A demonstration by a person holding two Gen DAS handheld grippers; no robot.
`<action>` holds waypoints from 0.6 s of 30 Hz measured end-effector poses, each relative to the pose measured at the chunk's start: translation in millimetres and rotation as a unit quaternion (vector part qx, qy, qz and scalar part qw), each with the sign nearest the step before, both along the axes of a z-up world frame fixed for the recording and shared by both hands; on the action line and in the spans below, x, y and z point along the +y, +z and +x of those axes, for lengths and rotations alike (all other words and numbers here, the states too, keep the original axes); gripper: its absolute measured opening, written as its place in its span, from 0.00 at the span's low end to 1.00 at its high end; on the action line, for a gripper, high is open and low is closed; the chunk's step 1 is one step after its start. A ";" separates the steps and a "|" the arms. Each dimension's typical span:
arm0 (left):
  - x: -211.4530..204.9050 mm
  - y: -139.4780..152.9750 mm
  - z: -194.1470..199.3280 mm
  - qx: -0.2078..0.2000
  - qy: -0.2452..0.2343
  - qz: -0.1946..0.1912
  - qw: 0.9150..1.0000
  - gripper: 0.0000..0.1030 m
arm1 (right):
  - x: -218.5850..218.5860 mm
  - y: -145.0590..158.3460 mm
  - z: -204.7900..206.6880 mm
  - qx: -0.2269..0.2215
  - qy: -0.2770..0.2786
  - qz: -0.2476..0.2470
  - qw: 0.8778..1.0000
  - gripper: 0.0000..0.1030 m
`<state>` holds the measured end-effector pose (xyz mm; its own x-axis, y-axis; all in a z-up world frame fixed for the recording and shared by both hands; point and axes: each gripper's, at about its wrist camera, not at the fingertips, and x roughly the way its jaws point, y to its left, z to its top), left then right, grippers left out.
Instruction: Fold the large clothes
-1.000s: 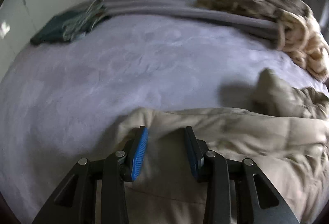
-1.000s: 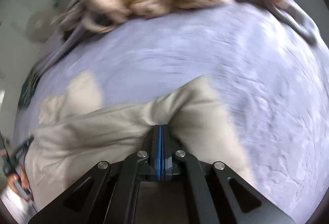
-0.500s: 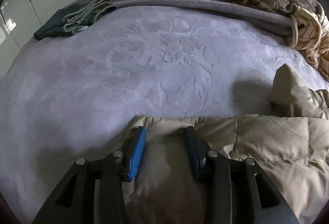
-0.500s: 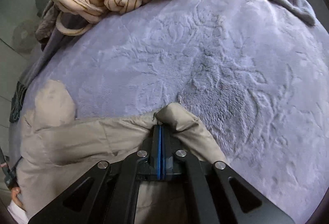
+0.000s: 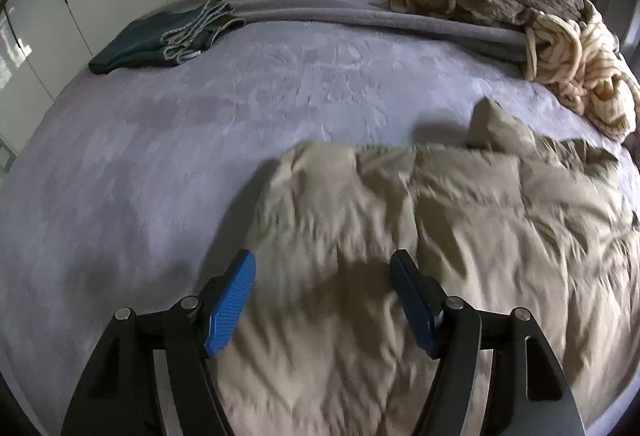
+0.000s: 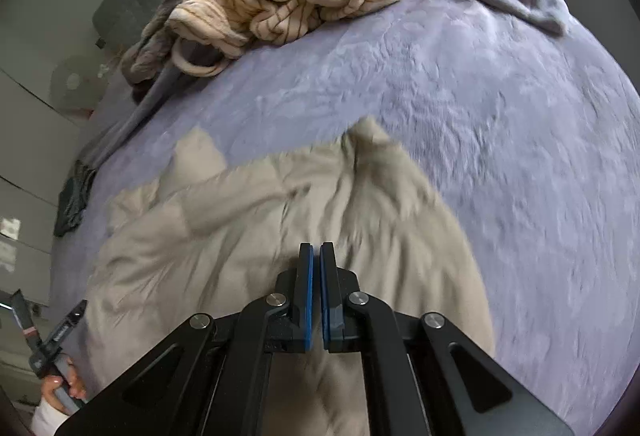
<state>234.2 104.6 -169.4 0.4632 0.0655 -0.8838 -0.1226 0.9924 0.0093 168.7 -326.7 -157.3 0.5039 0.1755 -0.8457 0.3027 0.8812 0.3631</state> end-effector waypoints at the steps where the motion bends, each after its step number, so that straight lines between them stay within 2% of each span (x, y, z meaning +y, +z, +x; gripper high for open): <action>1: -0.7 0.9 -7.0 0.005 0.002 -0.003 1.000 0.69 | 1.3 1.0 -7.0 0.001 -0.001 0.005 1.000 0.04; 15: -4.4 4.3 -70.9 0.048 0.004 -0.034 0.998 0.70 | 24.5 1.7 -93.6 0.026 -0.003 0.045 0.999 0.04; 16: -4.2 4.6 -73.4 0.049 0.005 -0.033 0.998 0.87 | 25.7 0.2 -99.1 0.030 -0.004 0.047 0.998 0.04; 17: -4.2 5.8 -77.4 0.046 0.007 -0.030 0.998 1.00 | 26.4 -0.9 -102.8 0.032 -0.005 0.049 0.998 0.04; 18: -3.9 8.9 -81.5 0.036 0.009 -0.027 0.999 1.00 | 27.3 -1.8 -107.2 0.034 -0.006 0.051 0.998 0.04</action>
<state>152.7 100.7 -160.5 0.3974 0.0252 -0.9173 -0.1417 0.9893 -0.0342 61.4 -299.4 -159.1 0.4480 0.2566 -0.8564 0.3402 0.8369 0.4287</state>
